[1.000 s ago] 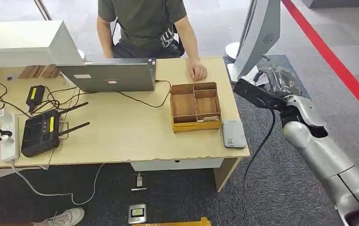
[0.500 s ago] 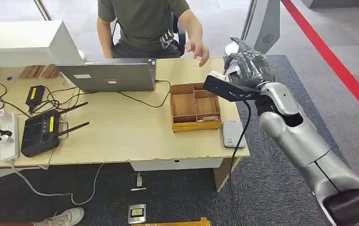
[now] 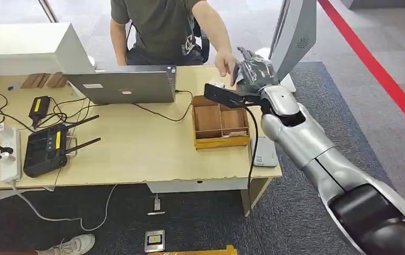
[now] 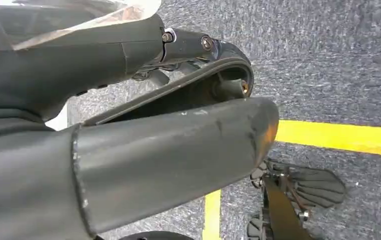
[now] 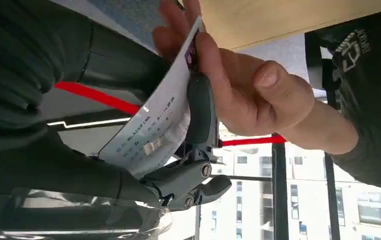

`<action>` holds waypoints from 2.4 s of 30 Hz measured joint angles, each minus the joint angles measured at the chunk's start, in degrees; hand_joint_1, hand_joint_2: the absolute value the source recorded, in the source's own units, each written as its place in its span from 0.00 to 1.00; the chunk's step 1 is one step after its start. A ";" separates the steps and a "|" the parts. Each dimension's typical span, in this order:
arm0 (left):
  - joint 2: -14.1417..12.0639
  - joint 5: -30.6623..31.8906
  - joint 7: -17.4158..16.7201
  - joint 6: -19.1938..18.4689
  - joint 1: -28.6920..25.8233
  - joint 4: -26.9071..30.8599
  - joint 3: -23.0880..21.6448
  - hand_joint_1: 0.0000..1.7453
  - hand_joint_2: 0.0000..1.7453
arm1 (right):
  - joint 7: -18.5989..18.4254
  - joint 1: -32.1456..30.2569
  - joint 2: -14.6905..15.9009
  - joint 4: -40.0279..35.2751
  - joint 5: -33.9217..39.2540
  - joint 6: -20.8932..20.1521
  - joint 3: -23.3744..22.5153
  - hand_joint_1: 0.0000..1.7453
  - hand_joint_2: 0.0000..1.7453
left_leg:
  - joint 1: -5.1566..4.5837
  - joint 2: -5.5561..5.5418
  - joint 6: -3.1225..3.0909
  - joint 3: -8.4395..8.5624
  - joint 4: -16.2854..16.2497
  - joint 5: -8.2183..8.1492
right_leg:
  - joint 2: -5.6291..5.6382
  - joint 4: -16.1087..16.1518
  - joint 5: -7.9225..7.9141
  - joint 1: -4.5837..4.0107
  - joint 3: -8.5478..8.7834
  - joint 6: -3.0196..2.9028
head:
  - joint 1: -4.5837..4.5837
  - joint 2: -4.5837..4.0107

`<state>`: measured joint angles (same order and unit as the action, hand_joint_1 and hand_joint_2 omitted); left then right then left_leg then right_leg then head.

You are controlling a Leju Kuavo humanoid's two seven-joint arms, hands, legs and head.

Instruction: Pass the card to the sensor for recognition and then transmit it.

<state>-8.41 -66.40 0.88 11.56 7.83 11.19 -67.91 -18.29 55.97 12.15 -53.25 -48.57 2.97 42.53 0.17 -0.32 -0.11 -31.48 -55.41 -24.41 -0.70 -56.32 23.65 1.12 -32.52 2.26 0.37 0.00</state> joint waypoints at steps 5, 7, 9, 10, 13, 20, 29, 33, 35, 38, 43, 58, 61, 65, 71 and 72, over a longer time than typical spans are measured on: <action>0.13 -0.96 -0.59 0.64 -0.07 0.00 0.02 0.00 0.00 | 0.57 0.37 -2.51 3.63 -1.09 1.29 0.83 1.00 1.00 | 0.00 -0.01 0.00 0.00 0.00 0.00 | 0.00 0.00 0.00 -0.01 -0.01 0.00 | 0.00 0.00; 0.17 -1.20 -0.88 0.87 -0.16 0.00 0.02 0.00 0.00 | 0.87 0.56 -3.69 5.44 -1.75 1.81 1.07 0.02 1.00 | 0.02 0.03 0.00 0.02 0.00 0.00 | 0.01 0.00 0.00 -0.04 -0.01 0.00 | 0.00 0.00; 0.28 -1.73 -0.90 1.12 -0.16 0.00 0.02 0.00 0.00 | 1.77 0.47 -4.79 6.54 -2.56 2.54 1.25 0.00 0.00 | 0.02 0.04 0.00 0.01 0.00 0.00 | 0.01 0.00 0.00 -0.04 -0.03 0.00 | 0.00 0.00; 0.33 -1.95 -0.94 1.29 -0.16 0.00 0.02 0.00 0.00 | 2.60 0.44 -5.39 7.16 -2.65 3.19 1.33 0.00 0.00 | 0.02 0.04 0.00 0.01 0.00 0.00 | 0.01 0.00 0.00 -0.04 -0.03 -0.01 | 0.00 0.00; 0.48 -2.21 -0.94 1.51 -0.17 0.00 0.04 0.00 0.00 | 4.09 0.14 -6.95 8.35 -1.49 3.02 1.22 0.00 0.00 | 0.03 0.03 0.00 0.02 0.00 0.00 | 0.01 0.01 0.01 -0.04 -0.04 -0.02 | 0.00 0.00; 0.66 -2.47 -1.71 1.66 -0.41 0.00 0.04 0.00 0.00 | 3.23 -0.19 -7.91 10.01 -2.91 0.52 1.33 0.00 0.00 | 0.03 0.04 0.00 0.02 -0.01 0.00 | 0.01 0.04 0.00 -0.04 -0.04 -0.02 | 0.02 0.00; 0.66 -2.91 -2.71 2.12 -0.66 0.00 0.04 0.00 0.00 | 1.22 -2.27 -2.82 4.03 -1.71 -1.81 -0.87 0.00 0.00 | 0.01 0.04 0.00 0.03 -0.03 -0.01 | 0.01 0.09 -0.01 -0.03 -0.02 -0.01 | 0.00 0.00; 0.66 -2.91 -2.65 2.10 -0.71 0.00 0.04 0.00 0.00 | 0.92 -3.85 -0.11 -0.24 -0.87 -2.86 -2.19 0.00 0.00 | 0.01 0.06 0.00 0.05 -0.04 -0.01 | 0.03 0.09 -0.01 -0.03 -0.04 -0.01 | 0.00 0.00; 0.66 -2.87 -2.34 2.10 -0.70 0.00 0.04 0.00 0.00 | 0.18 -4.92 1.44 -2.48 0.67 -2.91 -2.97 0.00 0.00 | 0.02 0.07 0.00 0.06 -0.03 -0.01 | 0.05 0.11 -0.02 -0.03 -0.02 -0.02 | 0.00 0.00; 0.66 -2.84 -2.03 1.99 -0.76 0.00 0.04 0.00 0.00 | -1.18 -7.71 3.81 -6.34 4.75 -3.10 -4.33 0.00 0.00 | 0.03 0.00 0.00 0.08 -0.03 -0.01 | 0.03 0.13 -0.01 -0.04 0.01 -0.01 | -0.02 0.00; 0.66 -2.95 -1.33 1.79 -0.82 0.00 0.04 0.00 0.00 | -1.84 -14.40 8.26 -13.42 11.06 -2.40 -7.41 0.00 0.00 | 0.02 0.04 -0.04 0.08 -0.03 -0.06 | 0.05 0.16 -0.01 -0.03 0.04 -0.01 | 0.02 0.00; 0.61 -3.65 -0.02 1.75 -0.74 0.00 0.15 0.00 0.00 | -0.20 -27.10 10.58 -19.76 15.87 6.45 -7.76 0.00 1.00 | 0.03 0.05 -0.03 0.04 -0.01 -0.06 | 0.05 0.15 -0.01 -0.05 0.04 -0.01 | 0.04 0.00; 0.48 -3.32 0.24 1.57 -0.70 0.00 0.15 0.00 0.00 | -0.20 -27.16 10.27 -19.17 15.17 6.52 -7.19 0.00 1.00 | 0.03 0.06 -0.03 0.04 -0.01 -0.06 | 0.05 0.15 -0.01 -0.04 0.04 -0.01 | 0.02 0.00; 0.37 -2.78 0.52 1.27 -0.71 0.00 0.13 0.00 0.00 | -0.13 -27.09 9.72 -17.88 13.84 6.78 -6.40 0.00 1.00 | 0.03 0.06 -0.03 0.03 -0.01 -0.06 | 0.05 0.15 -0.01 -0.04 0.04 -0.01 | 0.02 0.00; 0.37 -2.06 1.24 0.70 -0.69 0.00 0.13 0.00 0.00 | 0.94 -26.06 9.13 -15.52 12.37 6.95 -5.55 0.00 1.00 | 0.03 0.05 -0.03 0.02 -0.01 -0.06 | 0.05 0.15 -0.01 -0.04 0.04 -0.01 | 0.02 0.00; 0.37 -2.04 1.33 0.61 -0.69 0.00 0.13 0.00 0.00 | 0.98 -25.77 9.03 -15.06 12.13 7.00 -5.51 0.00 1.00 | 0.03 0.06 -0.03 0.02 -0.01 -0.06 | 0.05 0.15 -0.01 -0.04 0.04 -0.01 | 0.02 0.00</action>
<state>-8.04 -68.43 2.21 12.17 7.14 11.19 -67.78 -17.31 30.20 21.18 -68.31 -36.43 9.97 37.03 0.20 -0.26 -0.14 -31.46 -55.42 -24.47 -0.65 -56.17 23.64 1.08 -32.48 2.24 0.39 0.00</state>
